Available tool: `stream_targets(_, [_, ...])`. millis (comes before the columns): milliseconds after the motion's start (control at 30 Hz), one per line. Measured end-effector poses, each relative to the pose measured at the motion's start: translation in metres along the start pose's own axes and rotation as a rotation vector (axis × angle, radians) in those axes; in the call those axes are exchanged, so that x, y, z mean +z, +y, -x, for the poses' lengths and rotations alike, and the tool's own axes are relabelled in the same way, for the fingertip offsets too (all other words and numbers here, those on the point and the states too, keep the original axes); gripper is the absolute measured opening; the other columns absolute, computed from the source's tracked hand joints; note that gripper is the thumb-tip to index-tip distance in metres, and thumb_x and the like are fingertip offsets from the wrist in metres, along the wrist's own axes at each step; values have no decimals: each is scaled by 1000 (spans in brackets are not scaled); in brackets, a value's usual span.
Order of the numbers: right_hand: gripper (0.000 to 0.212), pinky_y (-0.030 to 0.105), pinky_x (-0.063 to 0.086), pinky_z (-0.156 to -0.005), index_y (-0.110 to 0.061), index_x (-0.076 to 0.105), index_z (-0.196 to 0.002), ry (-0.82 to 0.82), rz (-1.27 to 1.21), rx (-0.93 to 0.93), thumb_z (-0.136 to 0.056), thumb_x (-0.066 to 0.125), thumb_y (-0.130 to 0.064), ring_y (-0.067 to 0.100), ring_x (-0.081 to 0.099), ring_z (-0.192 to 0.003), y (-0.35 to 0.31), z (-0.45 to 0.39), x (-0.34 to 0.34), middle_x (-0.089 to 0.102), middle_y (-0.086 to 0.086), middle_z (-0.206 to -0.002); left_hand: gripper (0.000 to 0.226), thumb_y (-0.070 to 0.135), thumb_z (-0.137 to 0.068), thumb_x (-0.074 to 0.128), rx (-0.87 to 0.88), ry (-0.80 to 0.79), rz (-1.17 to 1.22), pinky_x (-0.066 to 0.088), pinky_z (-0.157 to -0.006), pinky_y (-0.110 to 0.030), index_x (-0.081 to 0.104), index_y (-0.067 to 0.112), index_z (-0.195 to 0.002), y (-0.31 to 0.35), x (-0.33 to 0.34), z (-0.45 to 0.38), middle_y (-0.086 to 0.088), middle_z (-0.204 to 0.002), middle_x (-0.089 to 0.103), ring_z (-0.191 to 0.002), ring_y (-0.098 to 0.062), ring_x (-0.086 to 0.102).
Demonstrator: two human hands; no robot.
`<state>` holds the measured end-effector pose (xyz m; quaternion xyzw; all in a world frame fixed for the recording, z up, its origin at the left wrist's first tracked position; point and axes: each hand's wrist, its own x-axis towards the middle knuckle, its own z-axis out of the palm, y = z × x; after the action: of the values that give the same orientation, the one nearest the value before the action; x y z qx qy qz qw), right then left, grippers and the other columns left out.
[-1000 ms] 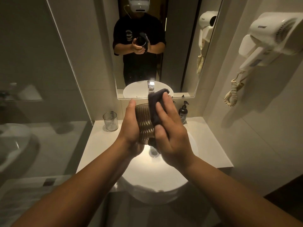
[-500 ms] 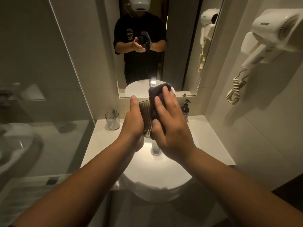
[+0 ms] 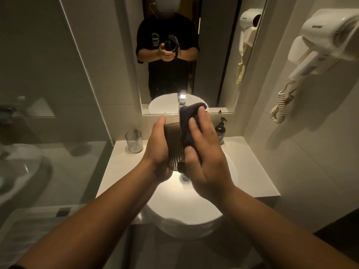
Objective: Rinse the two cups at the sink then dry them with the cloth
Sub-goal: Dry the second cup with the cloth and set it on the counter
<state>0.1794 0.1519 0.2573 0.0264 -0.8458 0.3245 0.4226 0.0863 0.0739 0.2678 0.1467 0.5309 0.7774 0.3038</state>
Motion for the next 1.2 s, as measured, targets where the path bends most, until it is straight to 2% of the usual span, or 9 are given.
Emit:
stream_targets(67, [55,49,31,-113,-20,24,-149,-19,-269,181,-95,36,-23,15,19,-146,2,-4,-4,18,3,-160,66,60,-100,27,-18,-32,4,55,-69,-36,74,16,-83,1,-2,-3,-10,-83,69,-82,-23,69])
stream_targets(200, [59,52,32,-112,-21,26,-150,-45,-539,360,-93,35,-32,19,31,-142,14,-15,-10,33,2,-154,60,56,-100,31,-52,-90,72,51,-82,-43,70,12,-87,4,-3,-8,-11,-87,64,-84,-24,62])
stream_targets(300, [58,45,29,-116,-19,24,-151,-10,-388,369,-94,34,-28,9,24,-144,16,-15,-6,25,-3,-158,68,63,-101,24,-50,70,-81,57,-83,-41,70,15,-92,10,6,-7,-7,-89,71,-87,-22,69])
stream_targets(433, [54,33,26,-117,-12,22,-150,52,-75,238,-98,34,-20,5,15,-145,14,-13,0,18,3,-159,55,64,-101,24,42,374,-207,53,-101,-51,60,23,-93,14,18,-4,-4,-96,69,-104,-27,68])
stream_targets(600, [55,46,23,-118,-2,30,-145,63,223,26,-95,38,-22,30,16,-146,7,-15,2,22,19,-156,76,77,-91,23,64,94,-208,49,-106,-50,68,24,-122,6,18,-2,-5,-117,74,-114,-24,69])
stream_targets(767, [48,47,17,-119,1,45,-137,7,457,-255,-95,43,-22,39,21,-143,-1,-3,6,33,25,-148,62,60,-102,24,66,46,1,53,-98,-38,66,21,-127,4,10,0,-9,-123,72,-116,-24,68])
stream_targets(1000, [53,50,32,-112,-12,31,-146,52,-171,85,-94,34,-24,20,20,-146,4,0,-3,20,5,-158,74,62,-100,21,-8,-5,-59,57,-62,-33,76,15,-84,6,6,4,-11,-84,72,-79,-21,72])
stream_targets(1133, [60,51,33,-112,-22,26,-149,31,-464,309,-92,32,-36,15,27,-143,10,-7,-8,27,-3,-157,77,68,-97,25,-99,-78,44,53,-96,-50,69,6,-111,8,1,1,-19,-108,65,-101,-32,63])
stream_targets(1200, [59,48,32,-113,-21,26,-150,26,-436,342,-93,33,-33,11,25,-143,13,-8,-7,26,-4,-157,80,70,-97,24,-99,-31,-8,51,-101,-50,68,6,-113,8,4,0,-16,-108,68,-102,-29,66])
